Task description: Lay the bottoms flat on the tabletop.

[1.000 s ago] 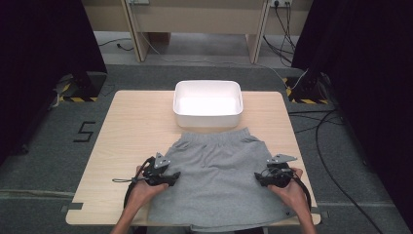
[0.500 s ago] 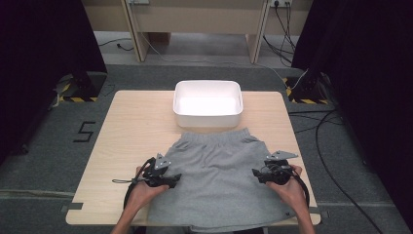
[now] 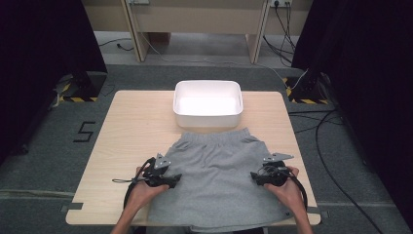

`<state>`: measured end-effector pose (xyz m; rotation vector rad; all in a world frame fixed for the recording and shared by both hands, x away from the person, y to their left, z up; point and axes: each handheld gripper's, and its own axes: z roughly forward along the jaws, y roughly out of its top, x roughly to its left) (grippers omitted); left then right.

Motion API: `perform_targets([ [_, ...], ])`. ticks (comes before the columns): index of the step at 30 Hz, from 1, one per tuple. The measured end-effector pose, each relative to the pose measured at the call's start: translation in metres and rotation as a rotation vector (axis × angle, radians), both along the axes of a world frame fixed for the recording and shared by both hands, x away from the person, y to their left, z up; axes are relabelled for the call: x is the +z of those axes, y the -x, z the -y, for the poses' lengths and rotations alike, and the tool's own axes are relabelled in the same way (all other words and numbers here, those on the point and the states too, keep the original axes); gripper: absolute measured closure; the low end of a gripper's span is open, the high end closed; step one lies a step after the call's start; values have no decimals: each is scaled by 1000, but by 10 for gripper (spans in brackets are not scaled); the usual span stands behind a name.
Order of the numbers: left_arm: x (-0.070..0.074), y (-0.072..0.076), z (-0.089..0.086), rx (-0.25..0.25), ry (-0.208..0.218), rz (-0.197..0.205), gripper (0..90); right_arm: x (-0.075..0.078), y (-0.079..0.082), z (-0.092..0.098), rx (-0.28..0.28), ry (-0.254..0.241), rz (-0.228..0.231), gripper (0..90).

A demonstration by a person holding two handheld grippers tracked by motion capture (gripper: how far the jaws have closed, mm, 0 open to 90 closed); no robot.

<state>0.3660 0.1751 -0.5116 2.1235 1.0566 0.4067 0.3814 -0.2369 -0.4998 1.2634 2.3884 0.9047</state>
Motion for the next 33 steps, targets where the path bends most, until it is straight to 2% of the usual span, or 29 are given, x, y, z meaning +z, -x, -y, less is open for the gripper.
perform_targets([
  [4, 0, -3, 1, -1, 10, -6, 326, 0, 2, 2, -7, -9, -8, 345],
  [13, 0, -10, 8, -19, 12, -10, 323, -2, 5, 11, -13, -7, 22, 366],
  [24, -1, -17, 17, -33, 22, -6, 323, -2, 2, 25, -26, -29, 13, 400],
  [33, 0, -23, 34, -53, 3, -10, 316, -2, -2, 36, -34, -26, 16, 404],
])
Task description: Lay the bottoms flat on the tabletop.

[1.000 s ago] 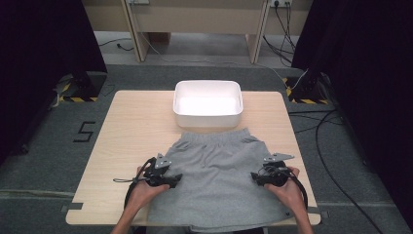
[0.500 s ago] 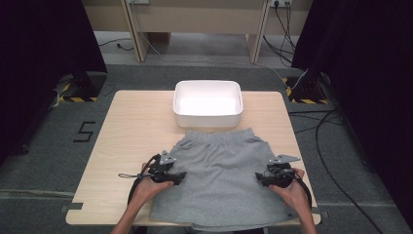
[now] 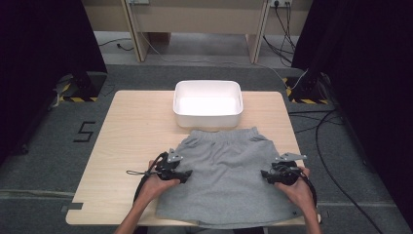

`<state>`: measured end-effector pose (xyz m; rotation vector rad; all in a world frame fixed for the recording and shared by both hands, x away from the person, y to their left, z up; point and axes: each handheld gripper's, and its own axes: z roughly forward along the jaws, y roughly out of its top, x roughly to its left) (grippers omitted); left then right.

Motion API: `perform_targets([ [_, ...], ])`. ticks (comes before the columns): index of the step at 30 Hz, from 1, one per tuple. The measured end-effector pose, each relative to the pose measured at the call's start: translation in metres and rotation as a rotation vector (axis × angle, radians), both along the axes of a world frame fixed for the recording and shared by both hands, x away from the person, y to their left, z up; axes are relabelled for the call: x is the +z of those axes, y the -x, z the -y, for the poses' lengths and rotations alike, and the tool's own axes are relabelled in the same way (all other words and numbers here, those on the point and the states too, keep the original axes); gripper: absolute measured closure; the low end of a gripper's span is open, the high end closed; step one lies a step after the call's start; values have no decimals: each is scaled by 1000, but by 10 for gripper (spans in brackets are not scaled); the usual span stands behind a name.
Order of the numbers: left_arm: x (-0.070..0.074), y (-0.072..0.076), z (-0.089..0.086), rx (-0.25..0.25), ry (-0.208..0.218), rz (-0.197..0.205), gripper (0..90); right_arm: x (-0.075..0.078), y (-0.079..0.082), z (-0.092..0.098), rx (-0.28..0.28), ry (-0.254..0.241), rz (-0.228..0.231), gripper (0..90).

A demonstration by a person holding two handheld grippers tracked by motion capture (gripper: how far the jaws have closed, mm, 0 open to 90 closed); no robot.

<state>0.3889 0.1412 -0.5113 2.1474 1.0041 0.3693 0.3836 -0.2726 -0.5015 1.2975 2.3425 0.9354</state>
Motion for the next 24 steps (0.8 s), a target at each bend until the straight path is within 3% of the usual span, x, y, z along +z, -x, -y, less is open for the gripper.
perform_targets([
  [10, 1, -3, 3, 6, 17, 1, 327, 3, 0, 1, -11, 31, -19, 335],
  [18, 7, -2, -7, 34, 49, 10, 328, 22, 10, -2, -12, -60, 42, 325],
  [24, 10, 0, -12, 44, 55, 7, 327, 28, 11, -12, -10, -84, 54, 318],
])
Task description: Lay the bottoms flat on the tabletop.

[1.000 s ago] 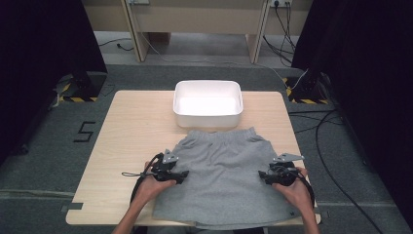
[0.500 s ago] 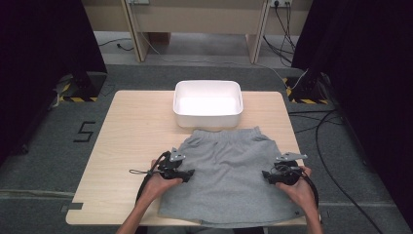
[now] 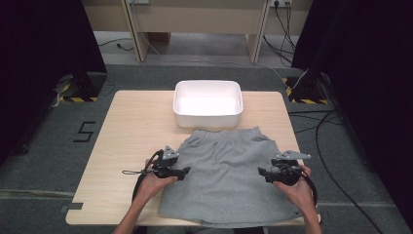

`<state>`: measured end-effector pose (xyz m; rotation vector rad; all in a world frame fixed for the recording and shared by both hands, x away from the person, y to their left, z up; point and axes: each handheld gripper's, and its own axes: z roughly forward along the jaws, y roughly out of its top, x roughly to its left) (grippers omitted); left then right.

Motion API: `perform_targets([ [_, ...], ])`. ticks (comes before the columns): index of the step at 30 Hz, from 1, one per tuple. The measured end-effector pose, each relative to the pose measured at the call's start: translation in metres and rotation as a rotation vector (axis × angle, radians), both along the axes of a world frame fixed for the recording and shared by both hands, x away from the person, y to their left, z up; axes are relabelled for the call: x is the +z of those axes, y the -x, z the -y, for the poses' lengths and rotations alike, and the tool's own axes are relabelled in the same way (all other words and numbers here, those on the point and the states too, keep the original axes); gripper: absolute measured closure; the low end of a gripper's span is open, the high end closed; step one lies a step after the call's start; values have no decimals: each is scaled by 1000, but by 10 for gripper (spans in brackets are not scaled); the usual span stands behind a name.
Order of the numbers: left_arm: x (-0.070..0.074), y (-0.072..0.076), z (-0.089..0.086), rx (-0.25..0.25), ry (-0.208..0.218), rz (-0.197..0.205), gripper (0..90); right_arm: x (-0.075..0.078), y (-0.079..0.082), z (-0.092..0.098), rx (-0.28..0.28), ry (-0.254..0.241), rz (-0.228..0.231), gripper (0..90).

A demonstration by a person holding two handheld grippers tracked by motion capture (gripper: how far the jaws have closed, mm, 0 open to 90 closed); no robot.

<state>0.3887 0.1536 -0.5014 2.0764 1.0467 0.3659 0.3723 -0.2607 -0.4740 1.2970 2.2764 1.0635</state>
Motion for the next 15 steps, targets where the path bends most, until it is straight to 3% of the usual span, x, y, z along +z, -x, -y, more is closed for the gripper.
perform_targets([
  [8, 3, 0, -8, 25, 16, -1, 325, 5, 4, -13, 14, -20, 18, 318],
  [15, 3, -3, -16, 45, 16, -1, 325, 10, 11, -34, 63, -29, 32, 319],
])
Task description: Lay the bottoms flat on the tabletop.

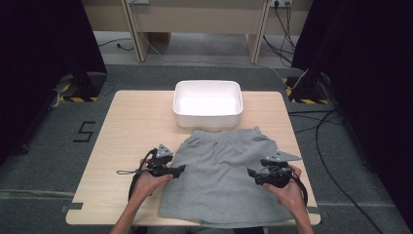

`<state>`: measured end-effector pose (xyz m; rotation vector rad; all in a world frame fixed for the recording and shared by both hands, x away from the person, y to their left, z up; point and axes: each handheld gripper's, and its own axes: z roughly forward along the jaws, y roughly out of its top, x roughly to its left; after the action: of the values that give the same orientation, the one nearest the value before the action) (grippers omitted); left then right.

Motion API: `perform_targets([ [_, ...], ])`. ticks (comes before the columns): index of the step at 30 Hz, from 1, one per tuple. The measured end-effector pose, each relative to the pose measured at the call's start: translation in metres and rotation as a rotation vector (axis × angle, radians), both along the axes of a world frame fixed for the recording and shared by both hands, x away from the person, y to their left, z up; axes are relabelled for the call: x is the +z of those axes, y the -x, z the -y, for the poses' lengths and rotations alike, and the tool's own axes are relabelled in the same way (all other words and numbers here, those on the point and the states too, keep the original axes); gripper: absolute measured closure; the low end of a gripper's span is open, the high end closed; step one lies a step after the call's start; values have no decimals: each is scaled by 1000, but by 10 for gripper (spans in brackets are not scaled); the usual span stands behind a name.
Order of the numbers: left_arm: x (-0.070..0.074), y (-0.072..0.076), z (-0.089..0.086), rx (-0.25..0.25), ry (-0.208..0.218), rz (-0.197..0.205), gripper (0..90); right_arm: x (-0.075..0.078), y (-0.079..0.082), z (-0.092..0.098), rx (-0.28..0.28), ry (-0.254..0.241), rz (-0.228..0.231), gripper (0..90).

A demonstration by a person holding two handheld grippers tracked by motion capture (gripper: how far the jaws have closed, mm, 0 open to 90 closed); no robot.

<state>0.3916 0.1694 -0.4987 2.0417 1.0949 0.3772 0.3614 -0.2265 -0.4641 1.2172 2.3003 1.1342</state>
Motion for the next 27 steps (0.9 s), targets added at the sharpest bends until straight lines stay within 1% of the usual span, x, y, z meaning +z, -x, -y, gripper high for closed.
perform_targets([
  [1, 0, 0, -1, 1, -1, 1, 325, 1, 1, -3, 9, 3, 5, 319],
  [3, 0, 0, -1, 1, 10, -10, 325, 1, 3, -10, 24, 1, 10, 319],
  [9, -1, -2, -4, 12, 11, -14, 325, 1, 7, -27, 71, 0, 13, 320],
  [13, -3, -5, -6, 24, 11, -21, 325, -2, 9, -39, 97, 4, 11, 320],
  [17, -4, -7, -6, 28, 18, -26, 327, -6, 11, -50, 126, 9, -4, 320],
  [22, -5, -13, -8, 42, 9, -31, 328, -7, 14, -63, 155, 6, -10, 320],
  [27, -3, -21, -4, 47, -6, -28, 329, -11, 17, -80, 184, 13, -15, 320],
])
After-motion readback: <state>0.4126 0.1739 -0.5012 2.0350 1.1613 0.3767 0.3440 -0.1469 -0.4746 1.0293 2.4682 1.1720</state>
